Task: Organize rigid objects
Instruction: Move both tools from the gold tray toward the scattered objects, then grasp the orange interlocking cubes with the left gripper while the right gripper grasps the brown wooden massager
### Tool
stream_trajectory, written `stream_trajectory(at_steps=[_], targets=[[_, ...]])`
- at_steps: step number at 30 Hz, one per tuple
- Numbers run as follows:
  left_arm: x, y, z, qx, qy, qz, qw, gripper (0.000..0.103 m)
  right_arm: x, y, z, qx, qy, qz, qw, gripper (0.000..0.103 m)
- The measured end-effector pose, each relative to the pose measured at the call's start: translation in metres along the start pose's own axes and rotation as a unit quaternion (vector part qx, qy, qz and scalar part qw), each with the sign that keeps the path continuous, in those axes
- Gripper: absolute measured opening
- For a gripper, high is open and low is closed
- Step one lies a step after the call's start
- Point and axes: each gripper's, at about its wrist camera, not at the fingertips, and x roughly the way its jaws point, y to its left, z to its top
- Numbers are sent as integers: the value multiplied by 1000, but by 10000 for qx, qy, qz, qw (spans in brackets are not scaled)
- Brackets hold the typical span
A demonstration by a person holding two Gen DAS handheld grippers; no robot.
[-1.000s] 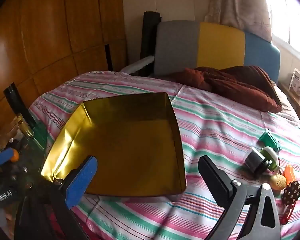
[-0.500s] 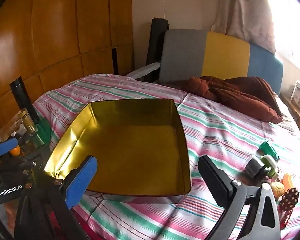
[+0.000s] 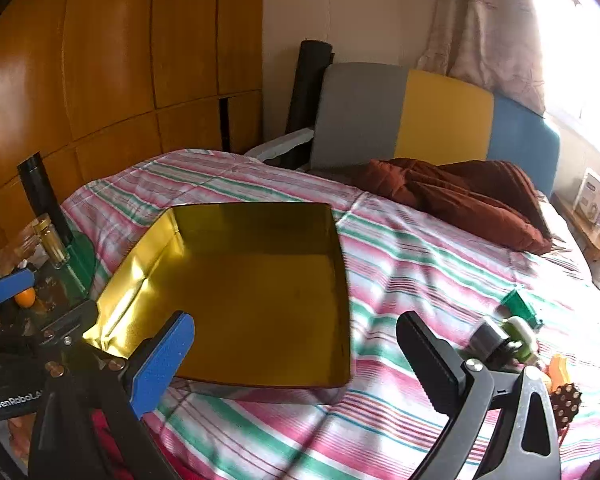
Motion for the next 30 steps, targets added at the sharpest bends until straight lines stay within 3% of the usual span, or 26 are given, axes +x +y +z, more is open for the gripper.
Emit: stream_trajectory(at_steps=[11,18,24,30], targets=[[-1,-13,2,178,47,-254,9995,103,-18,-44,5,320,-166,-213,9991,103],[1,-24,3,321,55,-409,9986,102,-34,-111,8,1011,-244,-334,9940,103],[3,-38,6,564,97,-591,9966,102,-57,-203,-4,2000,-274,-600,9776,103],[6,-62,9,909,120,-890,9918,102,-76,-299,-43,3102,-281,-1030,9447,103]])
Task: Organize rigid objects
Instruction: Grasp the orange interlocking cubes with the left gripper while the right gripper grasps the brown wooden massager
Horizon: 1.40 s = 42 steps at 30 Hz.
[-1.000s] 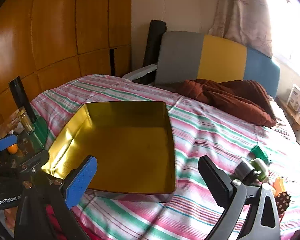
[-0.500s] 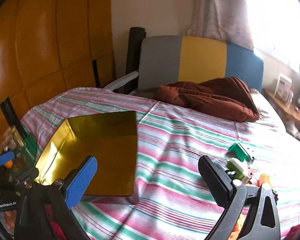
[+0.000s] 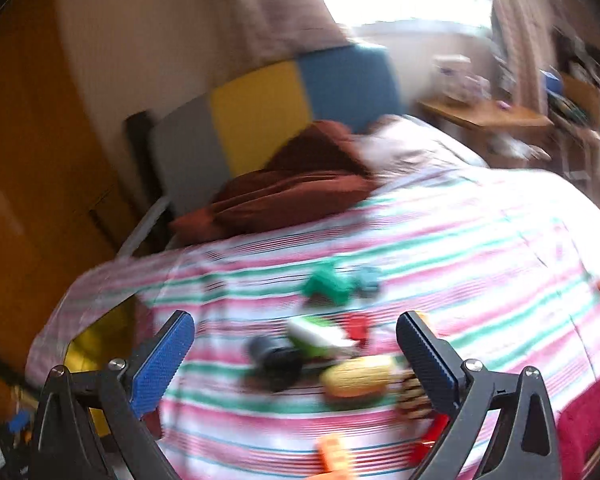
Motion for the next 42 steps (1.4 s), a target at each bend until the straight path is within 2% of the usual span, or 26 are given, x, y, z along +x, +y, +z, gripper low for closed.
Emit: stream_trajectory(at_steps=[4,6,10,12,15,17,20,26,29,33,34,35,36,37,38,40,42], targets=[[7,-22,5,250,104,-346,9990,102,8,-64,2,912,19,-143,9957,103],[11,-33,7,372,163,-530,9978,103,13,-85,-3,1112,37,-275,9934,103],[19,-62,11,662,269,-962,9928,100,21,-111,-8,1388,208,-543,9886,103],[25,-78,12,789,381,-1189,9890,97,18,-118,-7,1577,85,-380,9867,103],[37,-107,13,923,625,-1573,9812,97,22,-118,-7,1569,166,-359,9868,103],[43,-131,13,1092,753,-1843,9739,95,26,-114,-8,1532,249,-289,9875,103],[49,-169,11,1453,942,-2165,9608,84,27,-110,-8,1459,294,-241,9886,103],[64,-247,1,1893,1323,-2765,9329,84,26,-110,-9,1497,264,-221,9881,103],[75,-278,-2,1924,1565,-2920,9237,84,28,-114,-9,1618,329,-143,9862,103],[94,-308,-4,1763,1951,-2962,9182,82,32,-118,-10,1733,404,-52,9840,103],[101,-316,-5,1790,1989,-2849,9204,79,31,-118,-10,1744,403,-39,9838,103],[106,-322,-7,1810,2026,-2769,9217,68,31,-118,-11,1752,403,-26,9837,103],[112,-326,-9,1817,2098,-2723,9213,65,32,-118,-11,1759,407,-18,9836,103],[113,-328,-10,1862,1980,-2640,9254,56,32,-119,-11,1773,419,-17,9833,103],[110,-329,-11,1989,1799,-2562,9287,34,33,-120,-11,1793,441,-15,9828,103],[106,-328,-14,2156,1658,-2511,9290,32,36,-121,-12,1822,529,-16,9818,103],[103,-317,-17,2159,1520,-2409,9339,32,40,-122,-14,1853,668,-59,9804,103]])
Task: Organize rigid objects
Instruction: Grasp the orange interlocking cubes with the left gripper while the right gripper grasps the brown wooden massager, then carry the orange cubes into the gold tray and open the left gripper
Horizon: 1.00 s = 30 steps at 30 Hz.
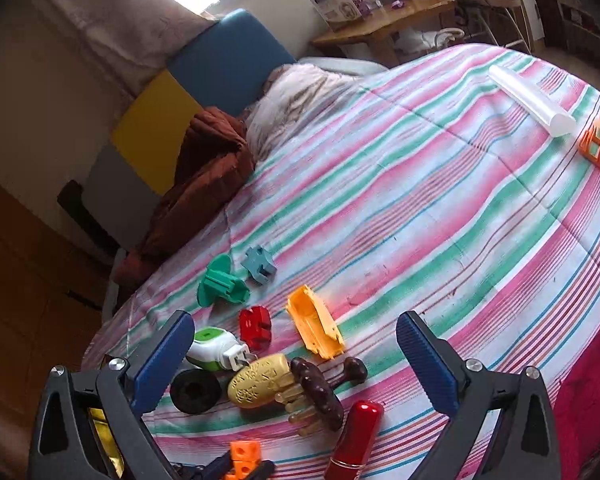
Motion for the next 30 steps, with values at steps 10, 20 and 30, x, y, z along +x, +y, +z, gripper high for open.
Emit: stream_trajectory(at_steps=[10,20,30], targets=[[-24,58,-42,-125,-270,448,9986,35,12,-10,-4,163,362,-352,9986,94],[-36,77,-64,-371,-576,447,9967,35,24,-4,-9,26,806,-145,9966,67],[-39,81,-68,-550,-595,370,9960,35,38,28,-28,-942,1106,-612,9875,73]])
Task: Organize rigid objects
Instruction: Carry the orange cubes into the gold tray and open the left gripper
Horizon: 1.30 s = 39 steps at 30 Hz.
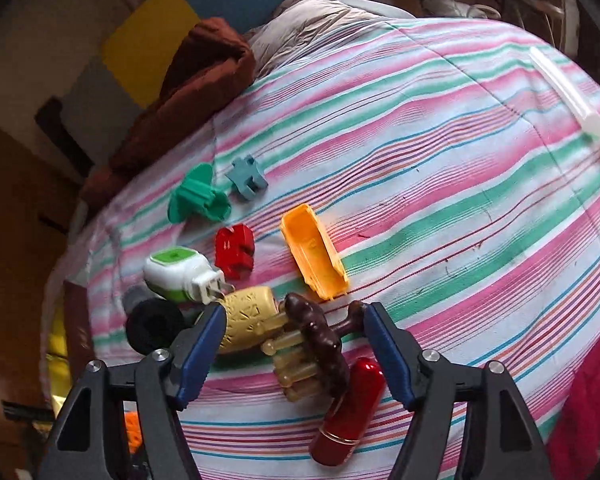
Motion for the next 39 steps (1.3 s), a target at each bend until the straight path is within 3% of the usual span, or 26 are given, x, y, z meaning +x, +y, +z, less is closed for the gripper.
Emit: stream_trajectory(at_steps=[4,7,12,18,21,26,29,34,39], targets=[[-1,0,0,22,-7,23,10000,35,5,9,-4,-383,102,-272,9988,73],[0,1,1,-14,22,29,10000,34,18,23,-13,-965,280,-962,9903,45],[-11,2,7,-97,48,42,9999,28,17,26,-14,-1067,214,-972,9893,45],[-58,19,14,-293,-419,-167,9986,27,17,23,-14,-1000,216,-954,9902,45],[-81,53,19,-633,-598,-117,9961,27,20,28,-17,-1167,159,-1111,9868,45],[-103,149,17,-1486,-551,470,9862,27,19,30,-17,-1261,122,-1179,9849,45],[-103,210,14,-1846,-330,1026,9769,27,19,31,-18,-1301,108,-1212,9840,45],[-80,302,5,-2358,158,1579,9587,27,19,30,-17,-1281,113,-1183,9846,45],[-59,346,1,-2436,473,2117,9453,27,20,31,-17,-1297,96,-1193,9843,45]])
